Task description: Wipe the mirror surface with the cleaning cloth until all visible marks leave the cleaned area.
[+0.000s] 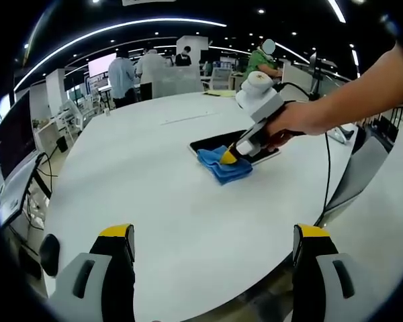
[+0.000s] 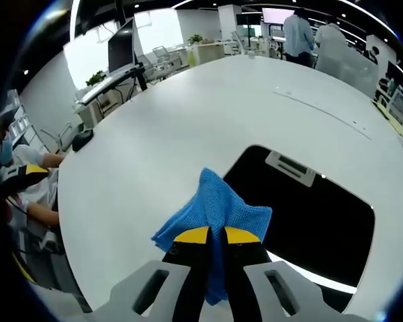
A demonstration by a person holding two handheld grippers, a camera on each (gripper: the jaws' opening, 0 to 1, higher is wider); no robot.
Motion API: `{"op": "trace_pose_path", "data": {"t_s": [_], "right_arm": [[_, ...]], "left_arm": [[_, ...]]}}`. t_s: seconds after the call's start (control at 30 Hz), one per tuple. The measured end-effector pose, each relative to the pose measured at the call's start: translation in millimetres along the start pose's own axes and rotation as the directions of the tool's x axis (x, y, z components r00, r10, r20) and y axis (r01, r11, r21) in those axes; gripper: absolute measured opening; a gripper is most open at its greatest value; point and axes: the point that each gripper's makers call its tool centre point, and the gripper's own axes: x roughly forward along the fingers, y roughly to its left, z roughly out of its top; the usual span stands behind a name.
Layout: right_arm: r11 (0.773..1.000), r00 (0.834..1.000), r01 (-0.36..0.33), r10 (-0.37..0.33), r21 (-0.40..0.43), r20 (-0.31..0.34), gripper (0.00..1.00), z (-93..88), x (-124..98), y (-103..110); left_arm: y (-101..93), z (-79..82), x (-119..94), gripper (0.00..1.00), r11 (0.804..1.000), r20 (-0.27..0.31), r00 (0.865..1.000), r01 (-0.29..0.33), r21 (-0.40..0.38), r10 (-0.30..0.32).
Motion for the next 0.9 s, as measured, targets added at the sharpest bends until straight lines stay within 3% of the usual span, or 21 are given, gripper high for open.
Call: {"op": "trace_pose_path", "data": {"t_s": [0.23,0.6,0.9], "right_arm": [[1.000,1.000,-0.001,0.001,-0.012,-0.002,0.03,1.3,4.3,-1.4],[0.991,0.999,0.033,-0.033,-0.132,0.007,0.04,0.7,1.9,3.1],[0.989,0.999,0.035,-0.032,-0.142,0.019,0.04,1.2,-2.0,4.5]], "left_arm": [[1.0,-0.3,0.2,0.99,1.000,0.000,1.000,0.000,-0.001,0.000],[-4.0,-2.3,0.9,0.99,1.000,-0.020,1.000,0.017,0.014,-0.016],[-8.1,0.2,-0.8,0.99,0.999,-0.032,0.999,0.025,0.035,-0.024]]}}
